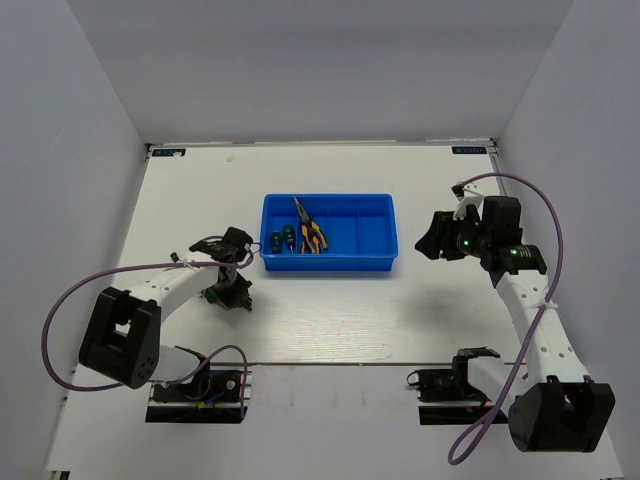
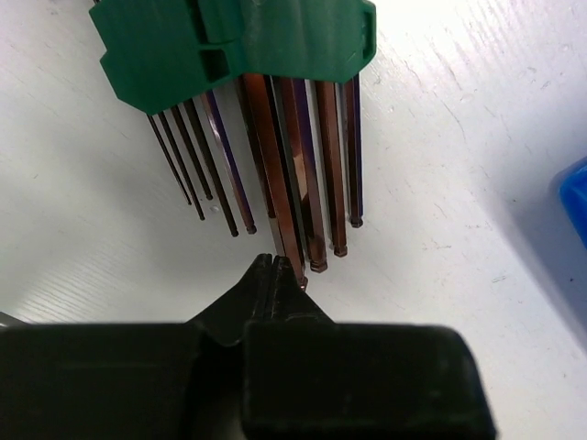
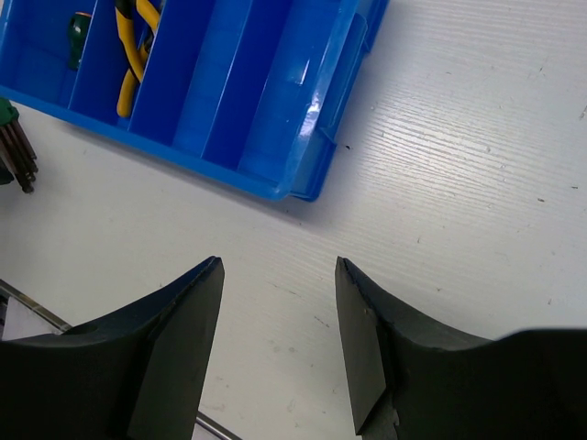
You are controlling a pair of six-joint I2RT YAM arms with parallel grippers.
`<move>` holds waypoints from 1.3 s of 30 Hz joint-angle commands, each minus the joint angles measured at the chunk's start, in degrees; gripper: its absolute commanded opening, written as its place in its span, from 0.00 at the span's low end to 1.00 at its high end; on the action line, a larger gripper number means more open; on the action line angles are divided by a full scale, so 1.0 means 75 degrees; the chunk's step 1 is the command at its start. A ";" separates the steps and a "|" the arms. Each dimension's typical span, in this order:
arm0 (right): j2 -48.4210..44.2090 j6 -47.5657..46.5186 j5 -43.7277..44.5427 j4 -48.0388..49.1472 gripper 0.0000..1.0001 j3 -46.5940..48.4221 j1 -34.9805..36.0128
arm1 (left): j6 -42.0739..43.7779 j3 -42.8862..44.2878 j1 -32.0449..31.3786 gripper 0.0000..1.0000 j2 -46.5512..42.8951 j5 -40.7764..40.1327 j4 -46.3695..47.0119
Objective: Sort the tools into containers
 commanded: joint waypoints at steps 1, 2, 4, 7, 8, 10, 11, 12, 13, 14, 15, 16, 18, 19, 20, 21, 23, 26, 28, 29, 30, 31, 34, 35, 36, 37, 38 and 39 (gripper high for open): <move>-0.0160 0.0045 -0.0180 0.0010 0.58 0.0037 -0.0047 | 0.0041 -0.0050 -0.0049 0.00 -0.0260 -0.0060 0.0007; -0.0137 0.0044 -0.0192 0.0033 0.58 0.0013 -0.0035 | 0.0041 -0.0050 -0.0049 0.00 -0.0260 -0.0060 0.0007; -0.0149 0.0021 -0.0192 0.0021 0.58 0.0025 -0.0023 | 0.0041 0.0042 -0.0120 0.00 -0.0260 -0.0164 -0.0063; -0.0114 -0.0002 -0.0203 0.0010 0.58 0.0002 -0.0035 | 0.0041 0.0487 -0.0120 0.00 -0.0621 -0.0328 -0.0460; -0.0148 0.0032 -0.0215 0.0044 0.58 0.0002 -0.0046 | 0.0123 0.0628 -0.0120 0.00 -0.0727 -0.0329 -0.0577; -0.0125 0.0009 -0.0215 0.0033 0.58 0.0002 -0.0035 | 0.0193 0.1155 -0.0120 0.00 -0.0962 -0.0329 -0.0999; -0.0114 -0.0002 -0.0215 0.0045 0.58 -0.0010 -0.0035 | 0.0194 0.1458 -0.0120 0.00 -0.1183 -0.0422 -0.1151; -0.0114 -0.0002 -0.0227 0.0045 0.58 0.0001 -0.0035 | 0.0194 0.1566 -0.0120 0.00 -0.1290 -0.0493 -0.1408; -0.0102 0.0009 -0.0239 0.0056 0.58 0.0002 -0.0023 | 0.0194 0.1648 -0.0120 0.03 -0.1372 -0.0737 -0.1503; -0.0114 0.0009 -0.0204 0.0033 0.58 0.0013 -0.0035 | 0.0194 0.1649 -0.0120 0.06 -0.1373 -0.0879 -0.1586; -0.0090 0.0009 -0.0227 0.0033 0.58 0.0002 -0.0035 | 0.0263 0.1649 -0.0004 0.13 -0.1443 -0.0996 -0.1737; -0.0102 0.0009 -0.0227 0.0033 0.58 0.0002 -0.0035 | 0.0264 0.1649 -0.0003 0.31 -0.1351 -0.1218 -0.1739; -0.0102 0.0009 -0.0227 0.0021 0.58 -0.0010 -0.0023 | 0.0264 0.1718 -0.0003 0.45 -0.1117 -0.1302 -0.1820; -0.0114 0.0009 -0.0215 0.0010 0.58 0.0001 -0.0046 | 0.0264 0.1719 0.0067 0.49 -0.0744 -0.1302 -0.1902; -0.0137 -0.0002 -0.0227 -0.0002 0.58 0.0002 -0.0046 | 0.0264 0.1800 0.0068 0.58 -0.0531 -0.1302 -0.1903; -0.0137 0.0009 -0.0239 -0.0002 0.58 0.0025 -0.0046 | 0.0264 0.1801 0.0068 0.62 -0.0320 -0.1302 -0.1903; -0.0125 -0.0025 -0.0227 -0.0025 0.58 0.0013 -0.0035 | 0.0264 0.2011 0.0161 0.72 0.0206 -0.1232 -0.1903; -0.0125 -0.0061 -0.0274 -0.0037 0.58 0.0013 -0.0058 | 0.0462 0.2106 0.0337 0.77 0.0385 -0.1302 -0.1577; -0.0090 -0.0084 -0.0344 -0.0037 0.58 -0.0010 -0.0058 | 0.0639 0.2176 0.0594 0.79 0.0606 -0.1302 -0.1434; -0.0079 -0.0073 -0.0379 -0.0037 0.58 -0.0010 -0.0058 | 0.0639 0.2257 0.0665 0.80 0.0712 -0.1302 -0.1353; -0.0090 -0.0084 -0.0391 -0.0061 0.58 -0.0010 -0.0070 | 0.0720 0.2258 0.0735 0.83 0.0840 -0.1302 -0.1352; -0.0090 -0.0096 -0.0403 -0.0061 0.58 0.0001 -0.0082 | 0.0721 0.2339 0.0875 0.83 0.1074 -0.1372 -0.1352; -0.0079 -0.0119 -0.0461 -0.0096 0.58 0.0013 -0.0093 | 0.0873 0.2247 0.1191 0.86 0.1263 -0.1303 -0.1177; -0.0090 -0.0120 -0.0519 -0.0108 0.58 0.0002 -0.0140 | 0.0966 0.2130 0.1262 0.86 0.1264 -0.1186 -0.1176; -0.0090 -0.0120 -0.0543 -0.0108 0.58 0.0002 -0.0129 | 0.1037 0.2129 0.1344 0.86 0.1345 -0.1034 -0.0956; -0.0113 -0.0131 -0.0578 -0.0131 0.58 0.0002 -0.0210 | 0.1119 0.2036 0.1415 0.89 0.1438 -0.1032 -0.0954; -0.0102 -0.0155 -0.0602 -0.0131 0.58 0.0013 -0.0153 | 0.1119 0.2036 0.1555 0.92 0.1509 -0.1032 -0.0954; -0.0125 -0.0132 -0.0625 -0.0131 0.58 -0.0010 -0.0175 | 0.1259 0.1966 0.1626 0.95 0.1661 -0.0963 -0.0791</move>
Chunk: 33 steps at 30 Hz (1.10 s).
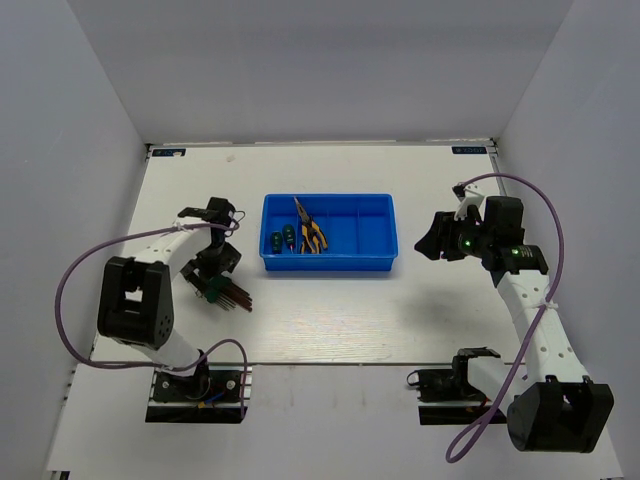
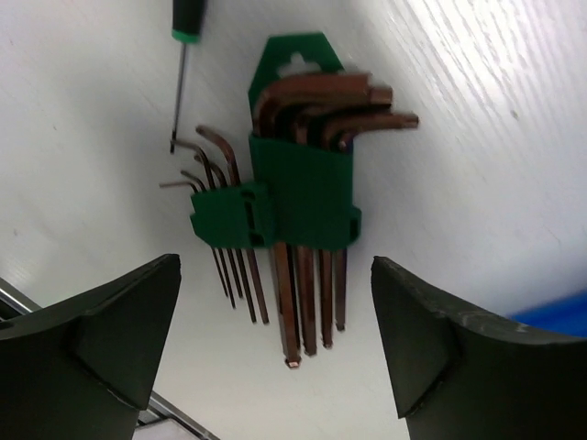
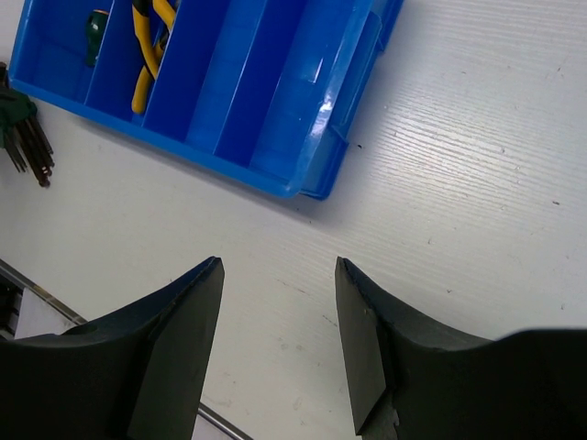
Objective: Sort the tools into containers
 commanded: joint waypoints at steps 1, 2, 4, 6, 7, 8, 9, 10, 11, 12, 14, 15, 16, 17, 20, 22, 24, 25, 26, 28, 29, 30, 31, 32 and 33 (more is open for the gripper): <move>-0.0102 -0.0093 -0.0305 -0.0108 0.58 0.0001 -0.0079 | 0.0380 -0.0116 0.0317 0.96 0.0277 0.0102 0.0306; -0.0102 -0.0105 -0.0317 -0.0085 0.58 0.0002 -0.0079 | 0.0497 -0.0116 0.0319 0.96 0.0279 0.0194 0.0306; -0.0102 -0.0105 -0.0375 -0.0120 0.58 -0.0022 -0.0103 | 0.0661 -0.0208 0.0424 0.96 0.0383 0.0359 0.0622; -0.0102 -0.0117 -0.0445 -0.0131 0.58 -0.0022 -0.0138 | 0.0743 -0.0291 0.0564 0.96 0.0478 0.0545 0.0693; -0.0102 -0.0105 -0.0457 -0.0108 0.58 -0.0022 -0.0138 | 0.0744 -0.0291 0.0565 0.98 0.0606 0.0547 0.0786; -0.0102 -0.0117 -0.0469 -0.0108 0.58 -0.0010 -0.0161 | 0.0744 -0.0291 0.0565 0.98 0.0711 0.0651 0.0880; -0.0102 -0.0117 -0.0469 -0.0131 0.58 -0.0022 -0.0150 | 0.0813 -0.0373 0.0565 0.98 0.0712 0.0652 0.0950; -0.0090 -0.0094 -0.0492 -0.0120 0.58 -0.0022 -0.0161 | 0.0814 -0.0466 0.0565 0.98 0.0805 0.0722 0.1044; -0.0102 -0.0093 -0.0493 -0.0120 0.58 -0.0022 -0.0138 | 0.0814 -0.0572 0.0565 0.98 0.0806 0.0723 0.1045; -0.0090 -0.0093 -0.0516 -0.0120 0.58 -0.0022 -0.0161 | 0.0814 -0.0573 0.0565 0.98 0.0806 0.0723 0.1230; -0.0102 -0.0093 -0.0539 -0.0154 0.58 -0.0010 -0.0173 | 0.0814 -0.0783 0.0635 0.98 0.0806 0.0723 0.1326; -0.0102 -0.0082 -0.0539 -0.0132 0.58 -0.0022 -0.0127 | 0.0884 -0.0900 0.0635 0.98 0.0806 0.0723 0.1442; -0.0114 -0.0082 -0.0574 -0.0131 0.58 -0.0010 -0.0161 | 0.0884 -0.0901 0.0635 0.98 0.0876 0.0723 0.1443; -0.0090 -0.0093 -0.0563 -0.0120 0.58 -0.0010 -0.0150 | 0.0966 -0.1005 0.0705 0.98 0.0876 0.0723 0.1524; -0.0102 -0.0093 -0.0598 -0.0143 0.58 -0.0022 -0.0138 | 0.1142 -0.1216 0.0705 0.98 0.0876 0.0723 0.1525; -0.0090 -0.0082 -0.0598 -0.0143 0.58 0.0001 -0.0161 | 0.1223 -0.1311 0.0705 0.98 0.0876 0.0630 0.1385; -0.0102 -0.0082 -0.0610 -0.0155 0.58 0.0001 -0.0396 | 0.1224 -0.1311 0.0705 0.98 0.0783 0.0477 0.1116; -0.0079 -0.0093 -0.0633 -0.0143 0.58 0.0002 -0.0384 | 0.1224 -0.1392 0.0705 0.98 0.0713 0.0477 0.1022; -0.0090 -0.0093 -0.0633 -0.0143 0.58 0.0002 -0.0384 | 0.1224 -0.1393 0.0705 0.98 0.0712 0.0407 0.1021; -0.0090 -0.0094 -0.0645 -0.0132 0.58 0.0013 -0.0396 | 0.1224 -0.1393 0.0705 0.98 0.0712 0.0406 0.0951; -0.0102 -0.0093 -0.0645 -0.0155 0.58 0.0002 -0.0407 | 0.1224 -0.1393 0.0705 0.98 0.0712 0.0406 0.0951; -0.0114 -0.0082 -0.0645 -0.0143 0.58 0.0025 -0.0407 | 0.1224 -0.1393 0.0705 0.98 0.0712 0.0406 0.0951; -0.0090 -0.0070 -0.0645 -0.0155 0.58 0.0025 -0.0431 | 0.1224 -0.1393 0.0705 0.98 0.0712 0.0406 0.0951; -0.0113 -0.0058 -0.0657 -0.0166 0.58 0.0013 -0.0442 | 0.1224 -0.1393 0.0705 0.98 0.0805 0.0406 0.0951; -0.0114 -0.0058 -0.0657 -0.0155 0.58 0.0013 -0.0466 | 0.1224 -0.1393 0.0705 0.98 0.0806 0.0406 0.0951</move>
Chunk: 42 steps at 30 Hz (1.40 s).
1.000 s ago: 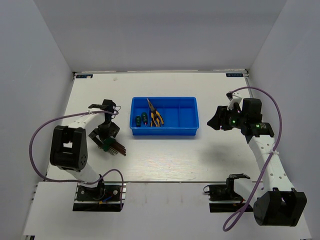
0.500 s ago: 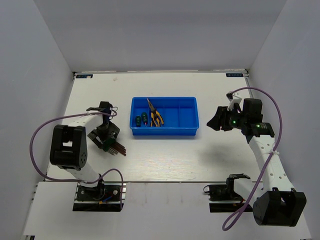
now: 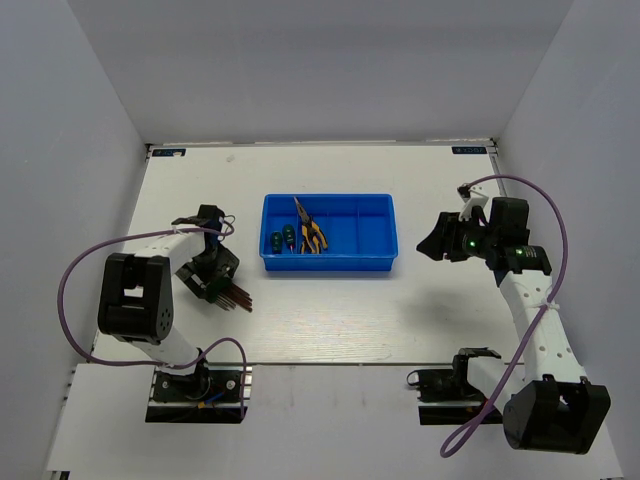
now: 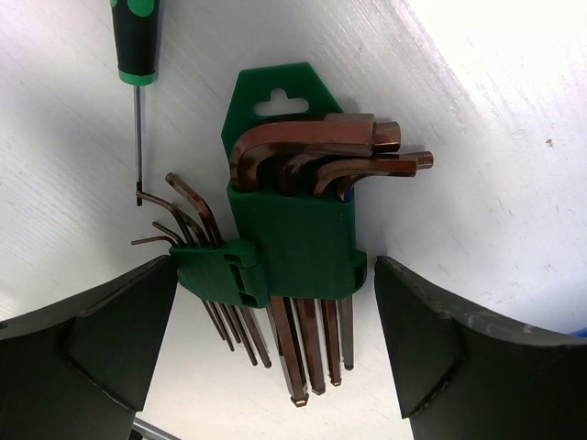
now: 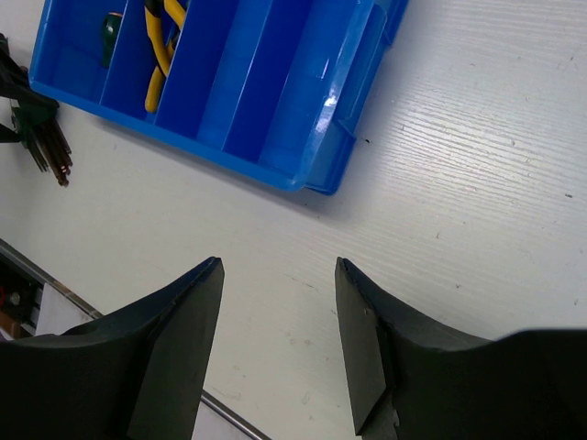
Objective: Sort the tools into containers
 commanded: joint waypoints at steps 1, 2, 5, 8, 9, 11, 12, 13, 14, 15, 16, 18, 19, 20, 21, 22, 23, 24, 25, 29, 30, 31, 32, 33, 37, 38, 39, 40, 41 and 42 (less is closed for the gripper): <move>-0.0148 -0.0044 -0.0184 -0.0024 0.58 0.0013 -0.0073 | 0.0184 -0.0568 0.0026 0.98 0.0587 -0.0346 -0.0515; -0.0126 -0.0032 -0.0185 -0.0001 0.58 0.0013 -0.0073 | 0.0184 -0.0464 -0.0067 0.99 0.0588 -0.0427 -0.0597; -0.0125 -0.0032 -0.0208 -0.0024 0.58 0.0013 -0.0096 | 0.0184 -0.0392 -0.0068 0.99 0.0495 -0.0533 -0.0889; -0.0149 -0.0032 -0.0243 -0.0012 0.58 0.0025 -0.0131 | 0.0114 -0.0310 -0.0068 0.99 0.0307 -0.0802 -0.1172; -0.0160 -0.0032 -0.0255 -0.0035 0.58 0.0037 -0.0143 | 0.0114 -0.0310 -0.0068 0.99 0.0307 -0.0803 -0.1172; -0.0160 -0.0032 -0.0290 -0.0012 0.58 0.0025 -0.0131 | 0.0021 -0.0310 -0.0068 0.99 0.0201 -0.0908 -0.1266; -0.0149 -0.0032 -0.0290 -0.0012 0.58 0.0060 -0.0154 | 0.0020 -0.0310 -0.0068 0.99 0.0201 -0.0908 -0.1266; -0.0149 -0.0032 -0.0290 -0.0047 0.58 0.0049 -0.0155 | 0.0020 -0.0310 -0.0068 0.99 0.0201 -0.0978 -0.1266; -0.0172 -0.0032 -0.0290 -0.0070 0.58 0.0037 -0.0155 | -0.0050 -0.0310 -0.0068 0.99 0.0352 -0.0978 -0.1266; -0.0195 -0.0044 -0.0290 -0.0047 0.58 0.0037 -0.0166 | -0.0051 -0.0310 -0.0068 0.99 0.0423 -0.0978 -0.1196; -0.0230 -0.0044 -0.0325 -0.0047 0.58 0.0025 -0.0178 | -0.0051 -0.0310 -0.0068 0.99 0.0424 -0.0978 -0.1114; -0.0207 -0.0032 -0.0337 -0.0070 0.58 0.0060 -0.0201 | -0.0051 -0.0241 -0.0068 0.99 0.0692 -0.0978 -0.1113; -0.0207 -0.0032 -0.0337 -0.0059 0.58 0.0037 -0.0225 | -0.0051 -0.0240 -0.0068 0.99 0.0763 -0.0978 -0.1032; -0.0207 -0.0044 -0.0349 -0.0059 0.58 0.0048 -0.0213 | -0.0051 -0.0240 -0.0068 0.99 0.0845 -0.0978 -0.1031; -0.0207 -0.0044 -0.0349 -0.0070 0.58 0.0037 -0.0225 | -0.0051 -0.0240 -0.0068 0.99 0.0927 -0.1060 -0.1031; -0.0219 -0.0032 -0.0372 -0.0047 0.58 0.0048 -0.0260 | -0.0051 -0.0240 -0.0068 0.99 0.0997 -0.1060 -0.0962; -0.0219 -0.0067 -0.0372 -0.0070 0.58 0.0037 -0.0260 | -0.0051 -0.0240 -0.0068 0.99 0.1102 -0.1060 -0.0868; -0.0219 -0.0044 -0.0395 -0.0082 0.58 0.0037 -0.0272 | -0.0051 -0.0240 -0.0068 0.99 0.1104 -0.1060 -0.0867; -0.0242 -0.0044 -0.0396 -0.0048 0.58 0.0025 -0.0283 | -0.0051 -0.0240 -0.0068 0.99 0.1208 -0.1060 -0.0798; -0.0231 -0.0055 -0.0454 -0.0071 0.58 0.0037 -0.0319 | 0.0207 -0.0508 -0.0068 1.00 0.1303 -0.0662 -0.0341; -0.0231 -0.0055 -0.0443 -0.0071 0.58 0.0025 -0.0342 | 0.0207 -0.0579 -0.0068 1.00 0.1303 -0.0546 -0.0212; -0.0254 -0.0044 -0.0443 -0.0059 0.58 0.0025 -0.0354 | 0.0207 -0.0649 -0.0068 1.00 0.1303 -0.0545 -0.0141; -0.0243 -0.0067 -0.0466 -0.0070 0.58 0.0025 -0.0365 | 0.0207 -0.0801 -0.0068 1.00 0.1303 -0.0464 -0.0141; -0.0243 -0.0044 -0.0489 -0.0082 0.58 0.0025 -0.0389 | 0.0207 -0.0895 -0.0068 1.00 0.1233 -0.0370 0.0068; -0.0266 -0.0032 -0.0559 -0.0082 0.58 0.0037 -0.0412 | 0.0207 -0.1270 -0.0068 1.00 0.0848 -0.0369 0.0421; -0.0266 -0.0055 -0.0560 -0.0071 0.58 0.0025 -0.0424 | 0.0277 -0.1434 -0.0068 1.00 0.0730 -0.0288 0.0538; -0.0266 -0.0032 -0.0571 -0.0071 0.58 0.0037 -0.0447 | 0.0278 -0.1435 0.0002 1.00 0.0647 -0.0287 0.0620; -0.0289 -0.0032 -0.0583 -0.0105 0.58 0.0060 -0.0459 | 0.0278 -0.1517 0.0003 1.00 0.0646 -0.0217 0.0726; -0.0313 -0.0044 -0.0595 -0.0094 0.58 0.0014 -0.0471 | 0.0370 -0.1517 0.0003 1.00 0.0565 -0.0217 0.0727; -0.0313 -0.0044 -0.0618 -0.0082 0.58 0.0025 -0.0494 | 0.0441 -0.1517 0.0003 1.00 0.0564 -0.0217 0.0796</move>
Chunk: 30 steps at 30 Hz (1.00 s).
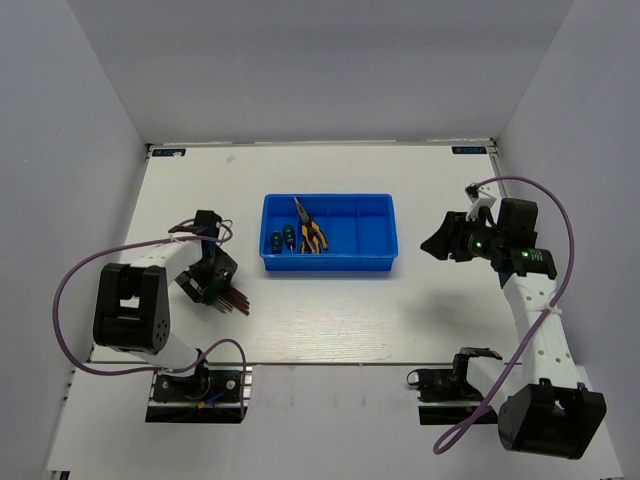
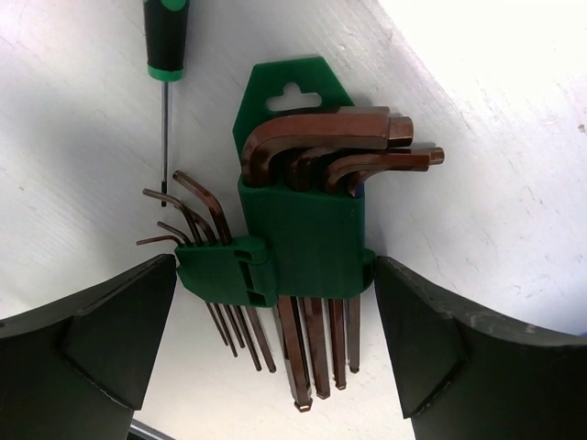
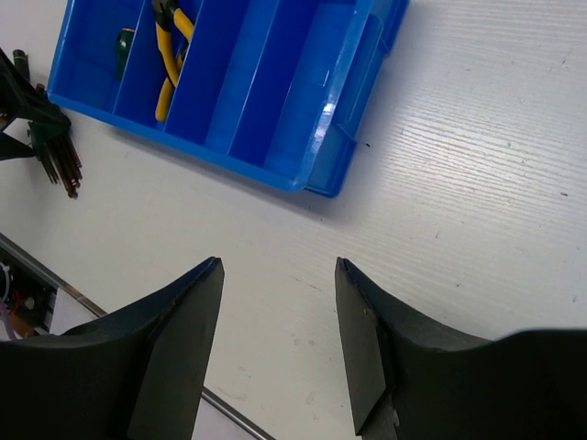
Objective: Sort the tools into containers
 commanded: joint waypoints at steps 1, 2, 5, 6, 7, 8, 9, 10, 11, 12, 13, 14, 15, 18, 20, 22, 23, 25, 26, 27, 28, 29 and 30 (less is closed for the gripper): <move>-0.0208 -0.0023 -0.0251 -0.0041 0.58 0.0037 -0.0072 | 0.0275 -0.1019 -0.0023 1.00 0.0929 -0.0054 0.0604; -0.0196 -0.0035 -0.0251 -0.0053 0.58 0.0037 -0.0095 | 0.0346 -0.1019 -0.0023 1.00 0.0836 -0.0053 0.0698; -0.0266 -0.0035 -0.0310 -0.0076 0.58 0.0037 -0.0142 | 0.0615 -0.1194 -0.0023 1.00 0.0613 0.0123 0.1050; -0.0267 -0.0012 -0.0321 -0.0054 0.58 0.0037 -0.0200 | 0.0616 -0.1265 -0.0023 1.00 0.0543 0.0123 0.1132; -0.0301 -0.0035 -0.0356 -0.0053 0.58 0.0025 -0.0224 | 0.0616 -0.1265 -0.0023 1.00 0.0542 0.0123 0.1133; -0.0302 -0.0046 -0.0368 -0.0065 0.58 0.0037 -0.0247 | 0.0616 -0.1266 -0.0023 0.99 0.0542 0.0123 0.1133; -0.0313 -0.0023 -0.0380 -0.0088 0.58 0.0025 -0.0248 | 0.0616 -0.1266 0.0058 0.99 0.0542 0.0204 0.1133; -0.0337 -0.0012 -0.0438 -0.0077 0.58 0.0025 -0.0294 | 0.0616 -0.1335 0.0059 0.99 0.0461 0.0205 0.1202; -0.0325 -0.0035 -0.0450 -0.0077 0.58 0.0025 -0.0294 | 0.0616 -0.1336 0.0059 0.99 0.0460 0.0274 0.1203; -0.0337 -0.0023 -0.0474 -0.0065 0.58 0.0037 -0.0318 | 0.0616 -0.1429 0.0128 0.99 0.0379 0.0356 0.1203; -0.0349 -0.0023 -0.0497 -0.0077 0.58 0.0037 -0.0341 | 0.0685 -0.1430 0.0129 0.99 0.0378 0.0357 0.1284; -0.0372 -0.0012 -0.0509 -0.0065 0.58 0.0025 -0.0341 | 0.0686 -0.1430 0.0129 0.99 0.0308 0.0357 0.1285; -0.0372 -0.0035 -0.0509 -0.0077 0.58 0.0025 -0.0365 | 0.0686 -0.1499 0.0129 0.97 0.0308 0.0438 0.1355; -0.0384 -0.0012 -0.0567 -0.0100 0.58 0.0025 -0.0388 | 0.0756 -0.1569 0.0199 0.90 0.0237 0.0532 0.1449; -0.0407 -0.0011 -0.0603 -0.0089 0.58 0.0025 -0.0423 | 0.0756 -0.1570 0.0199 0.89 0.0156 0.0533 0.1449; -0.0407 0.0012 -0.0614 -0.0100 0.58 0.0025 -0.0458 | 0.0756 -0.1652 0.0199 0.88 0.0086 0.0533 0.1531; -0.0396 0.0000 -0.0638 -0.0089 0.58 0.0037 -0.0459 | 0.0756 -0.1745 0.0199 0.88 -0.0089 0.0533 0.1751; -0.0396 0.0012 -0.0661 -0.0065 0.58 0.0037 -0.0482 | 0.0756 -0.1851 0.0199 0.87 -0.0161 0.0533 0.1823; -0.0384 0.0012 -0.0661 -0.0100 0.58 0.0037 -0.0482 | 0.0756 -0.1851 0.0199 0.85 -0.0161 0.0533 0.1824; -0.0384 0.0012 -0.0650 -0.0077 0.58 0.0025 -0.0494 | 0.0756 -0.1851 0.0199 0.84 -0.0161 0.0533 0.1720; -0.0407 0.0012 -0.0650 -0.0077 0.58 0.0025 -0.0517 | 0.0756 -0.1770 0.0199 0.80 -0.0091 0.0533 0.1719; -0.0396 0.0012 -0.0673 -0.0088 0.58 0.0025 -0.0506 | 0.0756 -0.1769 0.0199 0.77 -0.0091 0.0452 0.1637; -0.0407 0.0012 -0.0661 -0.0100 0.58 0.0025 -0.0517 | 0.0756 -0.1688 0.0199 0.74 -0.0021 0.0451 0.1567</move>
